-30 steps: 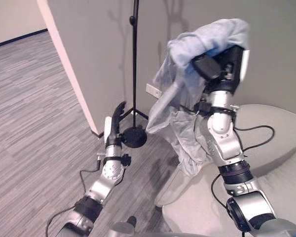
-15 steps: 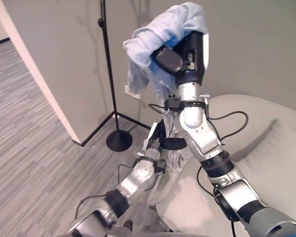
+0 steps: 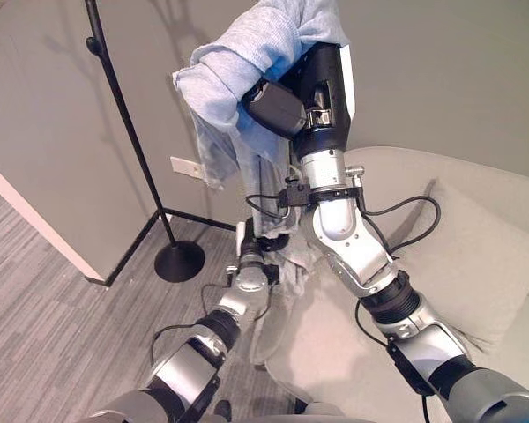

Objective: Hang the clothes on the sofa on the clothes rack.

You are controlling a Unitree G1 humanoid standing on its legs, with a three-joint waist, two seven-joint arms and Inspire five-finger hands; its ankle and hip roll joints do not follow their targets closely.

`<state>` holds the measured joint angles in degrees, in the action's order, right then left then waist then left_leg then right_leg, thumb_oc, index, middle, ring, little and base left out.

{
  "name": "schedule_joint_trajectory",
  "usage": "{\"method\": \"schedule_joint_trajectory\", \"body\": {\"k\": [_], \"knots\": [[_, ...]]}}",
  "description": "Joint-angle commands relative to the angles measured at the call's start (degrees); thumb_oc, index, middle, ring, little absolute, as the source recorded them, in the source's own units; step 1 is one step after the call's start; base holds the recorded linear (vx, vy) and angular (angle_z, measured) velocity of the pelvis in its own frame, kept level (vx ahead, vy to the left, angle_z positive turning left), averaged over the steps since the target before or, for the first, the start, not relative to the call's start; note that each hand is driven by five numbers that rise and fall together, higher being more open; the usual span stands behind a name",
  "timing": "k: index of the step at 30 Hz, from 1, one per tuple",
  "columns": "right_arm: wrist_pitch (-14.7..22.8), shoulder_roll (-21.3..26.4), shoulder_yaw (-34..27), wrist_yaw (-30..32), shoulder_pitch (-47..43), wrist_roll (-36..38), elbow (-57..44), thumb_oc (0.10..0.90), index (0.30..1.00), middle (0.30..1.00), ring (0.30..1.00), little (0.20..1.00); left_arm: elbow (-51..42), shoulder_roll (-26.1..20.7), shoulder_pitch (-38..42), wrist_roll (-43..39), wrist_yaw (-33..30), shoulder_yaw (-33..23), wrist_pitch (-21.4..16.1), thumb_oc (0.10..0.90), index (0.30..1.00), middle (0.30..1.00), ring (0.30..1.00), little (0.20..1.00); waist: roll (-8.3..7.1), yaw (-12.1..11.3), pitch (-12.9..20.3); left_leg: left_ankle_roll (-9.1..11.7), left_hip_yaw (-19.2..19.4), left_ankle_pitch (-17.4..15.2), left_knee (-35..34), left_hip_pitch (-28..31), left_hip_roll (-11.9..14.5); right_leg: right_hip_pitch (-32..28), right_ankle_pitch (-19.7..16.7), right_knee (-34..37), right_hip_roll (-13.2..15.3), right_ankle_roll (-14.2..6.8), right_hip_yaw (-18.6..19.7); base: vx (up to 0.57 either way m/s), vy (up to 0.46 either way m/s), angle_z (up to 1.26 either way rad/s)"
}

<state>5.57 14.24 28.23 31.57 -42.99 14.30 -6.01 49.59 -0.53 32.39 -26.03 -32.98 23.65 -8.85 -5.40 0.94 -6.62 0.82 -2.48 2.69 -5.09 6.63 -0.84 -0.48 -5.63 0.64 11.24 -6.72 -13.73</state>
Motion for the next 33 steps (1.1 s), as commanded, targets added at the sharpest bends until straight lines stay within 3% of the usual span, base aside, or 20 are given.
{"method": "schedule_joint_trajectory", "body": {"k": [1, 3, 5, 8, 10, 12, 13, 14, 15, 16, 17, 19, 20, 22, 26, 27, 28, 29, 30, 33], "knots": [[9.3, -2.9, -6.3, 1.0, -5.9, -3.1, -7.6, 0.400, 0.300, 0.300, 0.300, 0.300, -4.6, -2.1, 3.5, 6.7, -3.9, 0.1, -6.4, 0.400, 0.300, 0.300, 0.300, 0.300, -3.14, -3.7, 6.3, -1.5, -1.8, -6.6, 0.1, 1.9, -1.3, -4.5, -4.3, -3.6, 9.7, -5.7, 1.4, -0.03, 0.063, 0.00], [9.2, -2.4, -7.5, 1.1, -4.6, -3.5, -8.1, 0.400, 0.300, 0.300, 0.300, 0.300, -8.1, -3.9, 0.9, 7.6, -4.6, -1.3, -6.4, 0.400, 0.300, 0.300, 0.300, 0.300, -3.25, -4.2, 6.2, -1.7, -2.2, -6.6, 0.1, 1.9, -1.6, -4.5, -4.3, -4.3, 10.1, -5.8, 1.2, -0.02, 0.068, 0.05], [8.6, 0.4, -14.0, 1.2, 2.2, -6.5, -9.6, 0.400, 0.300, 0.300, 0.300, 0.300, -21.5, -10.4, -9.8, 10.6, -5.8, -9.0, -7.4, 0.400, 0.300, 0.300, 0.300, 0.300, -3.02, -7.5, 4.8, -2.8, -4.7, -6.3, 0.1, 1.5, -3.2, -3.9, -5.8, -8.7, 12.3, -5.9, 0.2, -0.03, 0.128, 0.18], [7.8, 1.1, -15.9, 1.1, 5.1, -8.5, -10.6, 0.400, 0.300, 0.300, 0.300, 0.300, -25.2, -12.4, -12.7, 12.3, -6.2, -11.4, -7.0, 0.400, 0.300, 0.300, 0.300, 0.300, -3.03, -8.2, 4.6, -3.2, -5.7, -6.1, 0.1, 1.5, -3.9, -3.6, -6.5, -10.8, 13.3, -5.8, 0.2, 0.00, 0.094, 0.43], [6.2, 4.7, -21.0, 0.0, 10.9, -15.5, -11.4, 0.400, 0.300, 0.300, 0.300, 0.300, -33.7, -18.9, -18.7, 19.4, -7.1, -19.8, -6.5, 0.400, 0.300, 0.300, 0.300, 0.300, -1.99, -10.1, 3.6, -4.1, -7.4, -5.7, 0.1, 1.8, -5.1, -2.4, -9.5, -16.4, 15.1, -5.3, -0.3, 0.04, 0.168, 0.40], [6.4, 5.2, -23.4, -0.9, 15.0, -18.8, -13.0, 0.400, 0.300, 0.300, 0.300, 0.300, -38.5, -22.4, -21.1, 25.0, -7.8, -24.5, -5.8, 0.400, 0.300, 0.300, 0.300, 0.300, -1.31, -10.6, 3.1, -4.3, -8.0, -6.1, 0.1, 2.5, -5.1, -1.7, -7.8, -20.1, 14.8, -4.9, -0.8, 0.03, 0.109, 0.27], [6.6, 5.2, -24.8, -1.5, 17.6, -20.5, -14.5, 0.400, 0.300, 0.300, 0.300, 0.300, -40.6, -23.6, -21.4, 27.6, -8.3, -26.3, -5.9, 0.400, 0.300, 0.300, 0.300, 0.300, -0.78, -10.3, 2.9, -4.4, -8.6, -5.5, 0.1, 2.2, -5.0, -0.7, -4.4, -21.6, 12.6, -3.3, -0.2, 0.00, 0.066, 0.27], [6.5, 5.2, -24.8, -1.5, 17.7, -20.5, -14.6, 0.400, 0.300, 0.300, 0.300, 0.300, -40.6, -23.6, -21.5, 27.6, -8.3, -26.3, -5.8, 0.400, 0.300, 0.300, 0.300, 0.300, -0.80, -10.2, 3.0, -4.4, -8.7, -5.4, 0.1, 2.1, -5.0, -0.6, -4.3, -21.6, 12.6, -3.3, -0.2, -0.01, 0.109, 0.39], [7.0, 7.1, -27.9, -2.9, 23.4, -24.0, -16.4, 0.400, 0.300, 0.300, 0.300, 0.300, -46.0, -25.5, -22.7, 31.9, -8.9, -29.9, -7.4, 0.400, 0.300, 0.300, 0.300, 0.300, -0.04, -9.0, 3.1, -4.1, -10.2, -5.0, 0.1, 1.7, -5.0, 1.9, 3.6, -21.6, 4.8, -1.2, 3.3, 0.04, 0.091, 0.43], [7.3, 7.7, -29.1, -3.1, 26.0, -25.5, -17.4, 0.400, 0.300, 0.300, 0.300, 0.300, -48.7, -26.3, -23.1, 34.0, -8.8, -30.7, -7.6, 0.400, 0.300, 0.300, 0.300, 0.300, 0.25, -8.4, 3.3, -3.9, -10.8, -4.6, 0.1, 1.2, -5.1, 3.0, 6.8, -21.5, 0.9, -0.1, 4.8, 0.03, 0.122, 0.56], [7.6, 7.9, -30.0, -3.2, 28.7, -26.3, -18.2, 0.400, 0.300, 0.300, 0.300, 0.300, -50.9, -26.4, -23.3, 35.2, -8.8, -31.5, -8.2, 0.400, 0.300, 0.300, 0.300, 0.300, 0.34, -7.7, 3.1, -3.9, -11.8, -3.8, 0.1, 0.8, -5.7, 4.0, 8.8, -21.1, -3.1, 0.7, 6.4, 0.02, 0.076, 0.66], [8.4, 7.7, -31.0, -4.2, 33.5, -26.4, -19.7, 0.400, 0.300, 0.300, 0.300, 0.300, -55.4, -27.2, -24.9, 38.0, -8.6, -32.9, -9.1, 0.400, 0.300, 0.300, 0.300, 0.300, 0.53, -6.5, 2.9, -3.8, -13.9, -3.0, 0.1, 0.6, -6.6, 6.8, 9.3, -21.3, -8.9, 1.5, 8.6, 0.05, 0.045, 0.74], [8.9, 7.8, -30.8, -4.5, 35.1, -26.3, -20.3, 0.400, 0.300, 0.300, 0.300, 0.300, -56.8, -27.4, -25.9, 39.2, -8.7, -33.4, -9.5, 0.400, 0.300, 0.300, 0.300, 0.300, 0.30, -6.4, 2.7, -3.8, -14.4, -3.4, 0.1, 0.7, -7.0, 7.1, 10.3, -20.7, -10.0, 1.9, 9.2, 0.10, -0.010, 0.76], [9.6, 6.6, -29.9, -5.5, 40.2, -25.5, -21.0, 0.400, 0.300, 0.300, 0.300, 0.300, -60.3, -26.4, -30.1, 41.9, -8.5, -34.5, -10.1, 0.400, 0.300, 0.300, 0.300, 0.300, -0.65, -6.0, 3.1, -3.4, -15.2, -3.9, 0.1, 0.5, -8.1, 3.4, 10.1, -13.3, -9.9, 2.8, 9.3, 0.03, -0.112, 0.68], [9.9, 7.7, -27.4, -5.9, 43.6, -23.9, -18.9, 0.400, 0.300, 0.300, 0.300, 0.300, -63.8, -24.7, -36.4, 43.3, -9.2, -34.8, -11.4, 0.400, 0.300, 0.300, 0.300, 0.300, 0.71, -6.3, 3.7, -3.3, -12.8, -3.8, 0.4, -0.6, -6.6, 0.7, 5.3, -4.0, -10.0, 1.9, 11.0, 0.01, -0.045, 0.02], [10.0, 8.4, -28.8, -4.1, 45.1, -24.8, -18.3, 0.400, 0.300, 0.300, 0.300, 0.300, -62.9, -23.9, -35.9, 40.8, -9.1, -31.9, -13.2, 0.400, 0.300, 0.300, 0.300, 0.300, 0.76, -6.6, 2.7, -2.2, -9.1, -3.9, 4.8, -4.8, -5.9, -1.0, 4.6, -1.0, -8.4, 1.3, 8.4, -0.05, 0.011, -0.14], [10.0, 8.4, -28.9, -4.1, 45.1, -24.8, -18.3, 0.400, 0.300, 0.300, 0.300, 0.300, -62.9, -23.9, -35.8, 40.8, -9.2, -31.9, -13.2, 0.400, 0.300, 0.300, 0.300, 0.300, 0.76, -6.5, 2.8, -2.2, -9.2, -4.0, 5.1, -5.0, -5.9, -1.0, 4.5, -0.9, -8.4, 1.3, 8.3, -0.12, 0.066, 0.22], [9.8, 9.1, -29.5, -2.6, 44.9, -25.2, -18.1, 0.400, 0.300, 0.300, 0.300, 0.300, -61.9, -24.2, -34.1, 41.1, -9.3, -29.6, -13.5, 0.400, 0.300, 0.300, 0.300, 0.300, 0.86, -5.6, 1.6, -0.9, -3.5, -4.4, 7.9, -8.6, -3.8, -2.0, 4.6, 0.3, -6.7, 0.6, 6.3, -0.15, 0.137, 0.73], [9.7, 9.6, -29.2, -1.7, 45.2, -26.0, -18.9, 0.400, 0.300, 0.300, 0.300, 0.300, -61.5, -24.1, -34.1, 41.8, -9.1, -28.3, -13.5, 0.400, 0.300, 0.300, 0.300, 0.300, 1.32, -4.7, 1.3, -1.0, 2.9, -5.2, 8.3, -10.1, -0.4, -2.5, 4.1, 1.8, -5.6, 0.0, 5.1, -0.14, 0.177, 0.95], [9.6, 10.4, -28.1, -1.9, 45.5, -28.1, -20.3, 0.400, 0.300, 0.300, 0.300, 0.300, -61.9, -24.3, -35.5, 42.8, -10.2, -28.2, -13.5, 0.400, 0.300, 0.300, 0.300, 0.300, 1.06, -5.2, 1.8, 0.3, 1.0, -4.2, 7.8, -11.0, 2.5, -3.0, 4.5, 1.7, -4.2, -0.2, 6.5, 0.05, 0.168, 0.41]]}}
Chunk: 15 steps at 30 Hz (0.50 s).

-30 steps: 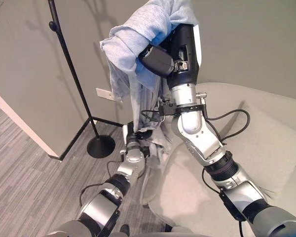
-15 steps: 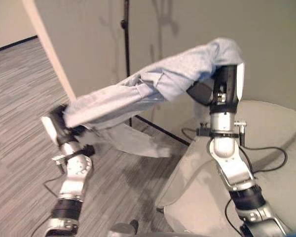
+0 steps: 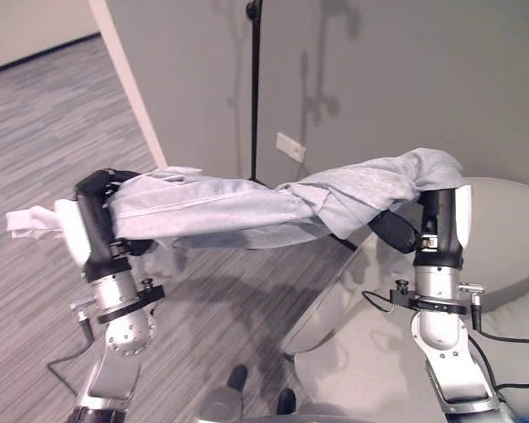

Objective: Hang the clothes on the sofa on the clothes rack.

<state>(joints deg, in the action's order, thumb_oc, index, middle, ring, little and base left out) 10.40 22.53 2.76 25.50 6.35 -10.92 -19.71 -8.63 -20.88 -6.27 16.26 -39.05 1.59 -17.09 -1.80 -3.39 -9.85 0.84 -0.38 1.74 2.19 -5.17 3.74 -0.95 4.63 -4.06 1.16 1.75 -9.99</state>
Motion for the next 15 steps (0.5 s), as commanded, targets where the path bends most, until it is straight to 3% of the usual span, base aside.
{"method": "schedule_joint_trajectory", "body": {"k": [1, 2, 3, 6, 8, 9, 10, 11, 12, 15], "knots": [[4.5, 2.4, -2.2, 4.3, -4.2, -3.3, -6.3, 0.400, 0.300, 0.300, 0.300, 0.300, -3.6, -4.0, 3.5, 0.6, -4.4, -5.9, -5.1, 0.400, 0.300, 0.300, 0.300, 0.300, -2.75, -0.8, 5.2, 1.1, -2.1, -1.9, -0.4, 0.4, -0.5, -2.3, -5.3, 5.7, 6.5, -8.7, 3.0, 0.06, 0.133, -0.22], [4.5, 2.4, -2.2, 4.3, -4.2, -3.4, -6.3, 0.400, 0.300, 0.300, 0.300, 0.300, -3.6, -4.0, 3.5, 0.6, -4.4, -5.9, -5.1, 0.400, 0.300, 0.300, 0.300, 0.300, -2.75, -0.7, 5.3, 1.1, -2.1, -1.8, -0.6, 0.5, -0.5, -2.2, -5.2, 5.6, 6.5, -8.7, 3.0, 0.10, 0.244, -0.23], [4.0, 2.9, -1.6, 4.9, -5.0, -3.6, -5.3, 0.400, 0.300, 0.300, 0.300, 0.300, -3.5, -4.2, 4.2, 0.5, -4.4, -5.2, -5.0, 0.400, 0.300, 0.300, 0.300, 0.300, -2.85, -0.8, 5.2, 2.0, -2.6, 0.9, -2.0, -0.4, 2.9, -2.4, -4.1, 4.8, 7.6, -9.0, 3.4, 0.10, 0.256, -0.07], [3.2, 2.9, -0.9, 8.2, -7.4, -4.1, -3.6, 0.400, 0.300, 0.300, 0.300, 0.300, -1.7, -4.1, 6.6, 0.8, -6.0, -3.7, -4.4, 0.400, 0.300, 0.300, 0.300, 0.300, -2.81, -1.6, 4.5, 4.1, -4.9, 4.1, -5.7, -3.2, 7.8, -3.3, -1.5, 3.1, 9.3, -9.6, 4.9, 0.16, 0.345, 0.09], [2.6, 2.9, -1.4, 9.7, -8.2, -4.6, -3.1, 0.400, 0.300, 0.300, 0.300, 0.300, -0.2, -3.5, 8.4, 0.5, -6.9, -2.2, -4.5, 0.400, 0.300, 0.300, 0.300, 0.300, -1.98, -1.7, 4.1, 5.8, -6.7, 5.2, -6.7, -5.2, 9.3, -4.3, 0.3, 2.3, 10.5, -10.0, 5.5, 0.24, 0.504, 0.09], [1.3, 2.8, -2.0, 10.9, -8.5, -5.9, -2.7, 0.400, 0.300, 0.300, 0.300, 0.300, 0.2, -2.6, 9.5, -0.8, -6.2, -0.4, -4.7, 0.400, 0.300, 0.300, 0.300, 0.300, -0.88, -1.5, 4.8, 6.5, -5.6, 5.8, -6.3, -5.8, 9.9, -5.6, 0.6, 2.0, 12.4, -10.7, 5.7, 0.19, 0.520, -0.05], [1.2, 2.9, -2.1, 11.0, -8.4, -6.0, -2.8, 0.400, 0.300, 0.300, 0.300, 0.300, 0.3, -2.5, 9.6, -0.8, -6.2, -0.3, -4.8, 0.400, 0.300, 0.300, 0.300, 0.300, -0.67, -1.7, 4.6, 6.4, -5.5, 6.1, -6.1, -6.0, 9.9, -5.3, 0.2, 1.9, 12.4, -10.8, 5.9, 0.28, 0.733, -0.15], [-0.7, 2.8, -3.9, 13.7, -7.1, -10.4, -3.2, 0.400, 0.300, 0.300, 0.300, 0.300, 1.3, -1.8, 10.2, -1.4, -6.3, 1.5, -4.9, 0.400, 0.300, 0.300, 0.300, 0.300, 0.23, -1.4, 5.5, 7.1, -5.0, 5.7, -1.1, -7.3, 9.2, -6.8, -1.4, 1.7, 16.2, -11.7, 5.6, 0.25, 0.591, -0.19], [-2.2, 2.4, -5.3, 14.9, -6.1, -12.5, -3.2, 0.400, 0.300, 0.300, 0.300, 0.300, 3.5, -2.2, 12.3, -0.5, -7.0, 3.8, -4.7, 0.400, 0.300, 0.300, 0.300, 0.300, -0.41, -0.5, 5.9, 7.0, -5.2, 2.7, 4.2, -8.6, 6.6, -7.1, -4.0, 0.3, 19.4, -12.5, 4.9, 0.33, 0.713, -0.17], [-3.8, -0.4, -7.2, 18.3, -5.2, -13.4, -2.9, 0.400, 0.300, 0.300, 0.300, 0.300, 5.0, -4.7, 14.4, 1.5, -7.3, 5.2, -3.7, 0.400, 0.300, 0.300, 0.300, 0.300, -0.61, 0.7, 6.7, 3.2, -4.0, -0.8, 4.6, -6.7, 2.3, -4.6, -11.8, -4.8, 22.7, -10.8, 6.2, 0.24, 0.482, 0.25]]}}
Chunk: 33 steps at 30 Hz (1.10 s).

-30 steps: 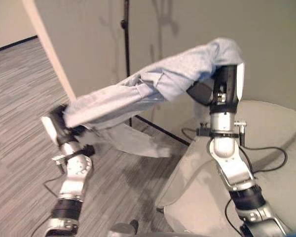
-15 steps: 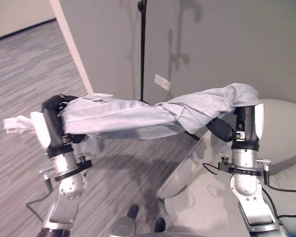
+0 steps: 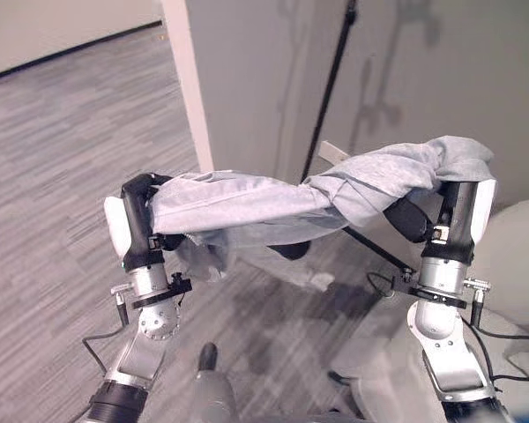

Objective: Hang the clothes on the sofa on the clothes rack.

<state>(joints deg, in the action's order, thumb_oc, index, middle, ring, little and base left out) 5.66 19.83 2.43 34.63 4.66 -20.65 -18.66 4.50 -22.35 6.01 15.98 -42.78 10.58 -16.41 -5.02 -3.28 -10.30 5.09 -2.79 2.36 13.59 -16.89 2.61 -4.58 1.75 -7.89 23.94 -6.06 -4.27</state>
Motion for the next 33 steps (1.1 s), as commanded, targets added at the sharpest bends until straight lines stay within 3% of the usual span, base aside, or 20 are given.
{"method": "schedule_joint_trajectory", "body": {"k": [1, 2, 3, 4, 5, 6, 9, 10, 11, 13, 15, 19, 20, 22, 24, 26, 27, 28, 31, 33], "knots": [[-0.2, 2.1, -7.2, 10.3, -3.6, -5.2, -4.1, 0.400, 0.300, 0.300, 0.300, 0.300, -8.7, -3.9, 2.5, 1.7, -3.8, -4.1, -4.0, 0.400, 0.300, 0.300, 0.300, 0.300, 2.65, 0.8, 7.1, -2.8, -0.9, -2.4, -7.6, 6.8, 1.7, 0.3, -12.8, -4.3, 1.7, -2.5, 0.5, 0.26, 0.517, 0.01], [-0.9, 1.9, -7.4, 11.4, -4.2, -6.7, -4.7, 0.400, 0.300, 0.300, 0.300, 0.300, -9.5, -4.5, 2.5, 2.0, -4.0, -4.8, -3.7, 0.400, 0.300, 0.300, 0.300, 0.300, 3.07, 0.9, 7.1, -4.3, 0.3, -2.2, -8.8, 8.6, 0.5, 1.9, -15.0, -6.5, 3.4, -1.7, -0.7, 0.15, 0.377, -0.26], [-0.9, 1.8, -7.4, 11.4, -4.2, -6.7, -4.7, 0.400, 0.300, 0.300, 0.300, 0.300, -9.5, -4.5, 2.5, 2.0, -4.0, -4.9, -3.7, 0.400, 0.300, 0.300, 0.300, 0.300, 2.99, 0.8, 7.1, -4.3, 0.3, -2.1, -9.0, 8.7, 0.4, 1.9, -15.0, -6.6, 3.5, -1.8, -0.6, 0.24, 0.572, -0.20], [-1.6, 1.3, -7.7, 13.0, -4.5, -9.0, -6.3, 0.400, 0.300, 0.300, 0.300, 0.300, -10.9, -5.0, 2.1, 3.4, -4.4, -5.9, -3.4, 0.400, 0.300, 0.300, 0.300, 0.300, 4.24, 1.4, 7.1, -6.1, 2.1, -3.4, -10.5, 12.2, -1.1, 3.5, -13.5, -11.6, 3.3, -0.5, -4.3, 0.17, 0.381, -0.29], [-1.8, 1.3, -7.6, 12.9, -4.4, -9.1, -6.5, 0.400, 0.300, 0.300, 0.300, 0.300, -11.0, -4.9, 2.0, 3.5, -4.5, -6.1, -3.4, 0.400, 0.300, 0.300, 0.300, 0.300, 4.22, 1.6, 7.0, -6.2, 2.1, -2.8, -10.9, 12.3, -1.2, 3.8, -13.5, -12.0, 3.3, -0.3, -4.3, 0.36, 0.649, -0.35], [-2.1, 1.6, -7.8, 13.6, -3.6, -12.0, -8.0, 0.400, 0.300, 0.300, 0.300, 0.300, -10.7, -4.7, 2.1, 4.6, -4.9, -6.4, -3.1, 0.400, 0.300, 0.300, 0.300, 0.300, 4.94, 3.4, 6.9, -7.1, 2.9, -3.7, -12.8, 15.9, -2.2, 6.3, -6.4, -14.3, -3.4, 1.1, -4.3, 0.26, 0.359, -0.25], [-2.6, 2.8, -9.0, 14.3, -3.8, -15.6, -11.9, 0.400, 0.300, 0.300, 0.300, 0.300, -11.5, -4.9, 2.2, 5.4, -5.2, -8.2, -1.6, 0.400, 0.300, 0.300, 0.300, 0.300, 5.48, 3.9, 6.3, -7.0, 6.6, -4.8, -14.3, 19.3, -2.9, 7.7, -0.2, -13.0, -8.5, 1.7, -11.6, 0.22, 0.274, -0.25], [-2.7, 2.8, -9.0, 14.1, -3.7, -15.6, -12.2, 0.400, 0.300, 0.300, 0.300, 0.300, -11.5, -4.8, 2.2, 5.4, -5.2, -8.2, -1.6, 0.400, 0.300, 0.300, 0.300, 0.300, 5.58, 4.0, 6.2, -6.8, 6.6, -4.9, -14.4, 19.6, -2.7, 7.4, -0.1, -12.8, -8.6, 1.8, -11.7, 0.21, 0.099, -0.74], [-2.8, 3.1, -9.2, 14.0, -4.1, -17.3, -13.9, 0.400, 0.300, 0.300, 0.300, 0.300, -12.0, -4.8, 2.3, 6.2, -5.1, -9.3, -1.1, 0.400, 0.300, 0.300, 0.300, 0.300, 5.36, 5.0, 6.2, -6.6, 8.2, -5.9, -15.1, 21.8, -2.6, 8.9, 0.9, -10.3, -11.1, 1.2, -13.7, 0.23, 0.031, -0.75], [-3.7, 3.6, -9.1, 14.2, -4.8, -19.3, -15.7, 0.400, 0.300, 0.300, 0.300, 0.300, -11.6, -4.7, 2.5, 7.1, -5.9, -10.4, -0.8, 0.400, 0.300, 0.300, 0.300, 0.300, 5.19, 6.0, 6.2, -6.4, 9.6, -7.3, -15.7, 24.1, -2.1, 11.3, -1.7, -6.9, -12.7, 0.2, -12.2, 0.27, -0.006, -0.55], [-5.0, 3.8, -8.9, 14.5, -6.1, -21.2, -17.5, 0.400, 0.300, 0.300, 0.300, 0.300, -12.4, -4.5, 2.2, 7.5, -5.9, -11.0, -0.6, 0.400, 0.300, 0.300, 0.300, 0.300, 4.63, 7.9, 5.9, -5.8, 10.3, -9.5, -16.0, 27.1, -1.1, 14.6, -6.2, -2.5, -11.7, -1.9, -9.9, 0.31, -0.117, -0.46], [-5.1, 3.4, -8.3, 14.9, -7.2, -21.9, -18.4, 0.400, 0.300, 0.300, 0.300, 0.300, -12.8, -4.7, 1.9, 8.1, -6.1, -11.4, -0.8, 0.400, 0.300, 0.300, 0.300, 0.300, 4.53, 8.6, 5.9, -5.1, 10.6, -11.3, -16.2, 29.8, 0.0, 15.7, -9.2, 1.8, -12.0, -3.5, -7.5, 0.30, -0.104, -0.25], [-4.1, 3.7, -7.7, 14.4, -8.2, -22.4, -19.0, 0.400, 0.300, 0.300, 0.300, 0.300, -12.5, -5.5, 2.2, 9.9, -7.3, -11.4, -0.6, 0.400, 0.300, 0.300, 0.300, 0.300, 4.13, 9.5, 6.3, -4.4, 10.2, -12.6, -16.7, 32.8, 1.3, 16.9, -10.9, 3.0, -12.9, -4.4, -4.5, 0.40, -0.156, -0.12], [-2.7, 4.4, -6.7, 12.8, -8.0, -21.3, -17.7, 0.400, 0.300, 0.300, 0.300, 0.300, -11.4, -6.2, 3.4, 12.1, -9.4, -12.4, 1.0, 0.400, 0.300, 0.300, 0.300, 0.300, 3.19, 9.4, 7.8, -3.4, 9.5, -13.1, -16.5, 34.7, 3.0, 15.3, -9.9, 3.5, -14.4, -3.9, -2.4, 0.52, -0.251, 0.13], [-0.4, 4.8, -5.2, 11.1, -8.4, -17.9, -16.1, 0.400, 0.300, 0.300, 0.300, 0.300, -10.8, -6.1, 4.1, 13.4, -12.5, -13.8, 1.7, 0.400, 0.300, 0.300, 0.300, 0.300, 3.21, 9.0, 8.7, -2.2, 9.9, -10.6, -14.4, 34.8, 6.1, 14.0, -8.7, 2.8, -16.5, -2.9, -2.1, 0.37, -0.233, 0.02], [2.7, 6.5, -3.1, 9.5, -9.9, -12.8, -12.0, 0.400, 0.300, 0.300, 0.300, 0.300, -8.2, -7.5, 7.1, 14.7, -15.9, -15.4, 3.3, 0.400, 0.300, 0.300, 0.300, 0.300, 3.56, 8.2, 9.4, -0.7, 9.1, -4.1, -8.5, 32.5, 10.1, 11.7, -8.0, 3.7, -19.4, -1.2, -2.8, 0.28, -0.304, -0.24], [4.0, 7.5, -2.5, 8.7, -10.9, -11.1, -10.6, 0.400, 0.300, 0.300, 0.300, 0.300, -7.6, -9.2, 8.4, 16.5, -17.0, -15.9, 4.6, 0.400, 0.300, 0.300, 0.300, 0.300, 3.00, 7.7, 9.4, -0.6, 8.4, -1.4, -4.5, 30.4, 11.4, 10.5, -7.7, 4.3, -19.9, -0.3, -3.2, 0.32, -0.409, -0.23], [6.1, 10.0, -1.8, 7.7, -12.7, -8.8, -8.5, 0.400, 0.300, 0.300, 0.300, 0.300, -6.6, -12.8, 11.0, 18.6, -19.1, -17.7, 6.2, 0.400, 0.300, 0.300, 0.300, 0.300, 1.75, 6.1, 9.2, -0.9, 6.9, 3.3, 2.7, 26.9, 13.6, 7.9, -6.5, 5.0, -20.6, 1.1, -3.9, 0.24, -0.303, -0.10], [7.1, 12.7, -1.1, 6.8, -15.3, -6.7, -5.4, 0.400, 0.300, 0.300, 0.300, 0.300, -7.1, -15.0, 13.6, 19.6, -20.2, -19.1, 7.1, 0.400, 0.300, 0.300, 0.300, 0.300, -0.25, 5.2, 8.6, -2.1, 7.1, 4.5, 6.7, 22.6, 14.4, 6.1, -5.8, 5.8, -19.4, 2.2, -5.4, 0.19, -0.208, 0.10], [7.9, 14.3, -1.3, 5.3, -15.8, -4.3, -4.1, 0.400, 0.300, 0.300, 0.300, 0.300, -6.8, -16.7, 14.5, 20.3, -21.6, -21.6, 9.1, 0.400, 0.300, 0.300, 0.300, 0.300, -1.05, 4.1, 8.6, -2.4, 8.3, 1.0, 4.4, 20.3, 12.9, 4.4, -4.7, 6.9, -18.4, 1.8, -6.5, 0.14, -0.045, 0.49]]}}
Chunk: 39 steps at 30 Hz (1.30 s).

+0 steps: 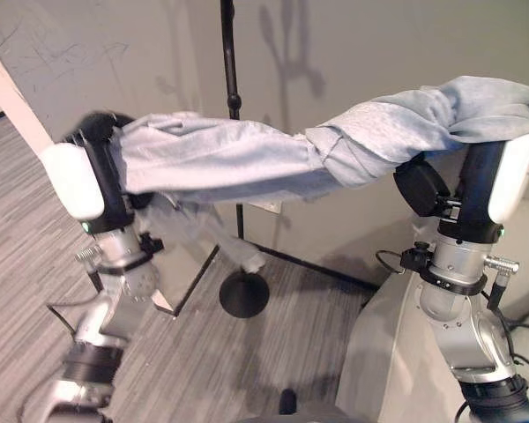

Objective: Hang the clothes on the sofa on the clothes rack.

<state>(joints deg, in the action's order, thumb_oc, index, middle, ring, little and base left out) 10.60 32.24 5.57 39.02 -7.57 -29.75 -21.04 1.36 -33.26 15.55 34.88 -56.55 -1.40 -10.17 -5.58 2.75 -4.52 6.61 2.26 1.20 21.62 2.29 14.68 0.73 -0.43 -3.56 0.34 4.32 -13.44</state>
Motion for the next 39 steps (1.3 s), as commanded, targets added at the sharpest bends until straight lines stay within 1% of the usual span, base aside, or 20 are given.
{"method": "schedule_joint_trajectory", "body": {"k": [1, 2, 3, 4, 5, 6, 7, 9, 10, 11, 14, 16, 20, 26, 28, 33, 35, 36, 37, 39], "knots": [[3.0, 1.9, -4.4, 0.9, -3.6, 4.9, -1.7, 0.400, 0.300, 0.300, 0.300, 0.300, -3.7, -5.8, 5.0, 1.4, -7.8, -9.7, 2.8, 0.400, 0.300, 0.300, 0.300, 0.300, -0.61, -1.9, 2.8, -4.0, 3.3, 2.4, -3.7, 1.1, 0.6, -0.9, -2.6, 2.6, 5.4, -8.7, 2.7, 0.22, 0.062, 0.66], [4.3, 4.7, -6.3, -1.0, -2.8, 4.5, -1.7, 0.400, 0.300, 0.300, 0.300, 0.300, -5.9, -8.5, 4.7, 3.7, -8.9, -13.3, 4.6, 0.400, 0.300, 0.300, 0.300, 0.300, -0.59, -3.8, 2.7, -2.5, 4.9, -0.5, -11.8, -2.2, -2.1, -3.5, -0.8, 3.3, 6.4, -9.7, 1.2, 0.16, 0.057, 0.57], [4.4, 4.7, -6.4, -1.0, -2.8, 4.5, -1.8, 0.400, 0.300, 0.300, 0.300, 0.300, -6.1, -8.5, 4.7, 3.8, -8.8, -13.4, 4.7, 0.400, 0.300, 0.300, 0.300, 0.300, -0.76, -3.8, 2.7, -2.7, 5.0, 0.2, -12.3, -2.3, -2.4, -3.3, -1.0, 3.3, 6.6, -9.6, 1.1, 0.22, 0.070, 0.65], [4.8, 4.8, -6.9, -1.3, -2.6, 4.6, -2.0, 0.400, 0.300, 0.300, 0.300, 0.300, -6.9, -9.2, 4.0, 4.4, -9.5, -15.0, 5.3, 0.400, 0.300, 0.300, 0.300, 0.300, -0.41, -4.8, 2.5, -2.0, 4.4, 0.6, -15.6, -3.6, -3.6, -4.1, -0.2, 3.3, 6.4, -9.8, 1.2, 0.03, 0.014, 0.42], [4.8, 4.8, -7.0, -1.4, -2.6, 4.7, -2.0, 0.400, 0.300, 0.300, 0.300, 0.300, -7.2, -9.2, 3.8, 4.5, -9.5, -15.2, 5.4, 0.400, 0.300, 0.300, 0.300, 0.300, -0.48, -4.7, 2.4, -2.1, 4.4, 1.2, -16.1, -3.5, -3.7, -3.9, -0.4, 3.3, 6.5, -9.8, 1.1, 0.11, 0.043, 0.40], [5.0, 4.8, -7.5, -1.5, -3.0, 4.0, -2.0, 0.400, 0.300, 0.300, 0.300, 0.300, -9.2, -9.4, 2.9, 5.4, -9.8, -17.2, 5.9, 0.400, 0.300, 0.300, 0.300, 0.300, 0.12, -6.1, 2.2, -1.3, 1.7, 3.8, -20.0, -5.1, -5.4, -5.0, 0.1, 3.3, 6.1, -9.6, 1.6, 0.13, 0.050, 0.12], [4.7, 4.6, -8.0, -0.7, -2.9, 3.1, -1.4, 0.400, 0.300, 0.300, 0.300, 0.300, -9.2, -9.9, 2.7, 5.6, -10.2, -18.2, 6.3, 0.400, 0.300, 0.300, 0.300, 0.300, 0.67, -7.7, 2.1, -0.6, -2.6, 5.0, -22.7, -6.9, -7.3, -6.2, 0.6, 3.9, 5.7, -9.6, 2.4, 0.15, 0.046, 0.06], [4.7, 4.6, -8.0, -0.6, -2.9, 2.9, -1.3, 0.400, 0.300, 0.300, 0.300, 0.300, -9.2, -9.9, 2.9, 5.6, -10.2, -18.1, 6.3, 0.400, 0.300, 0.300, 0.300, 0.300, 0.64, -7.3, 2.1, -0.5, -3.1, 5.6, -23.5, -6.6, -7.4, -6.5, 0.5, 4.2, 5.7, -9.5, 1.9, 0.10, 0.021, -0.03], [2.8, 5.0, -8.7, 2.0, -5.2, 1.7, 1.1, 0.400, 0.300, 0.300, 0.300, 0.300, -7.0, -10.5, 4.6, 5.0, -9.5, -16.4, 6.4, 0.400, 0.300, 0.300, 0.300, 0.300, 1.34, -7.6, 2.2, -0.2, -4.3, 6.3, -25.2, -9.5, -9.7, -8.8, 1.5, 5.1, 5.1, -9.3, 2.8, 0.11, 0.033, 0.04], [2.7, 5.1, -8.6, 2.2, -5.5, 1.6, 1.4, 0.400, 0.300, 0.300, 0.300, 0.300, -6.6, -10.6, 5.1, 4.9, -9.5, -16.2, 6.4, 0.400, 0.300, 0.300, 0.300, 0.300, 1.26, -7.7, 2.0, -0.3, -4.3, 6.3, -25.1, -9.5, -9.8, -8.8, 1.5, 5.2, 5.2, -9.3, 2.8, 0.16, 0.079, 0.04], [-0.4, 6.7, -9.2, 5.7, -9.5, 0.3, 5.6, 0.400, 0.300, 0.300, 0.300, 0.300, -1.7, -10.6, 6.4, 3.2, -8.9, -13.0, 5.9, 0.400, 0.300, 0.300, 0.300, 0.300, 2.72, -7.5, 3.9, -0.6, -5.7, 6.2, -26.4, -7.3, -10.0, -9.5, 2.8, 4.8, 4.9, -9.5, 3.8, 0.14, 0.127, -0.12], [-3.3, 9.2, -8.0, 7.8, -13.7, 0.3, 11.2, 0.400, 0.300, 0.300, 0.300, 0.300, 3.9, -10.5, 10.5, 1.8, -7.4, -7.3, 5.1, 0.400, 0.300, 0.300, 0.300, 0.300, 3.01, -7.2, 5.2, -0.8, -5.4, 6.3, -26.6, -6.1, -10.3, -10.2, 3.2, 4.8, 5.7, -9.7, 3.6, 0.14, 0.129, -0.29], [-6.7, 12.2, -7.6, 8.9, -19.0, -0.9, 15.9, 0.400, 0.300, 0.300, 0.300, 0.300, 9.1, -10.2, 16.3, -0.9, -3.9, -1.0, 4.1, 0.400, 0.300, 0.300, 0.300, 0.300, 3.33, -6.1, 6.6, -1.9, -4.3, 4.9, -26.6, -3.7, -11.0, -10.8, 3.2, 4.7, 7.7, -10.9, 4.7, 0.14, 0.128, -0.01], [-10.6, 14.8, -4.9, 9.8, -26.2, -1.0, 23.6, 0.400, 0.300, 0.300, 0.300, 0.300, 14.0, -10.4, 24.1, -4.3, 1.3, 5.5, 2.8, 0.400, 0.300, 0.300, 0.300, 0.300, 3.55, -5.2, 7.6, -3.6, -2.0, 2.3, -26.6, -0.7, -11.5, -11.1, 2.5, 5.3, 9.6, -12.2, 7.2, 0.11, 0.093, -0.18], [-11.2, 15.0, -4.7, 9.9, -27.0, -1.0, 24.5, 0.400, 0.300, 0.300, 0.300, 0.300, 14.6, -10.0, 25.4, -5.1, 2.0, 6.4, 2.9, 0.400, 0.300, 0.300, 0.300, 0.300, 3.56, -5.0, 7.6, -3.8, -1.7, 2.1, -26.6, -0.4, -11.6, -11.1, 2.4, 5.3, 9.7, -12.3, 7.5, 0.06, 0.043, -0.06], [-12.3, 17.4, -4.1, 9.1, -28.2, -0.6, 29.0, 0.400, 0.300, 0.300, 0.300, 0.300, 19.0, -11.3, 31.5, -4.3, 5.7, 11.9, 3.4, 0.400, 0.300, 0.300, 0.300, 0.300, 3.70, -4.3, 7.7, -4.1, -1.4, 1.2, -26.6, 0.4, -11.5, -11.5, 2.3, 5.7, 10.0, -12.9, 7.6, 0.06, 0.016, -0.02], [-11.5, 17.4, -2.0, 8.2, -30.2, 3.2, 33.4, 0.400, 0.300, 0.300, 0.300, 0.300, 23.6, -11.4, 35.8, -5.8, 6.7, 15.2, 4.2, 0.400, 0.300, 0.300, 0.300, 0.300, 3.54, -4.2, 7.6, -4.1, -1.4, 1.0, -26.6, 0.5, -11.4, -11.5, 2.4, 5.6, 9.9, -13.0, 7.6, 0.02, -0.002, -0.01], [-10.8, 17.8, 0.2, 7.4, -32.2, 5.7, 36.7, 0.400, 0.300, 0.300, 0.300, 0.300, 27.8, -11.5, 38.5, -7.2, 7.9, 17.9, 4.7, 0.400, 0.300, 0.300, 0.300, 0.300, 3.51, -4.1, 7.4, -4.1, -1.3, 1.7, -26.6, 0.4, -11.4, -11.2, 2.0, 5.4, 9.8, -12.9, 7.6, 0.02, -0.013, -0.05], [-10.6, 18.3, 2.5, 6.3, -33.8, 7.1, 39.8, 0.400, 0.300, 0.300, 0.300, 0.300, 31.1, -11.4, 40.4, -8.9, 8.5, 19.4, 5.0, 0.400, 0.300, 0.300, 0.300, 0.300, 3.26, -4.1, 7.4, -4.0, -1.4, 1.0, -26.6, 0.7, -11.3, -11.4, 2.3, 5.5, 9.8, -13.0, 7.7, 0.03, -0.018, -0.06], [-10.1, 19.7, 10.1, 3.4, -39.8, 9.6, 47.5, 0.400, 0.300, 0.300, 0.300, 0.300, 39.3, -12.5, 45.8, -11.5, 10.3, 24.3, 5.0, 0.400, 0.300, 0.300, 0.300, 0.300, 3.27, -4.1, 7.3, -3.7, -1.2, 1.0, -26.6, 1.0, -11.0, -11.4, 2.2, 5.5, 9.6, -13.1, 7.7, 0.05, -0.019, -0.06]]}}
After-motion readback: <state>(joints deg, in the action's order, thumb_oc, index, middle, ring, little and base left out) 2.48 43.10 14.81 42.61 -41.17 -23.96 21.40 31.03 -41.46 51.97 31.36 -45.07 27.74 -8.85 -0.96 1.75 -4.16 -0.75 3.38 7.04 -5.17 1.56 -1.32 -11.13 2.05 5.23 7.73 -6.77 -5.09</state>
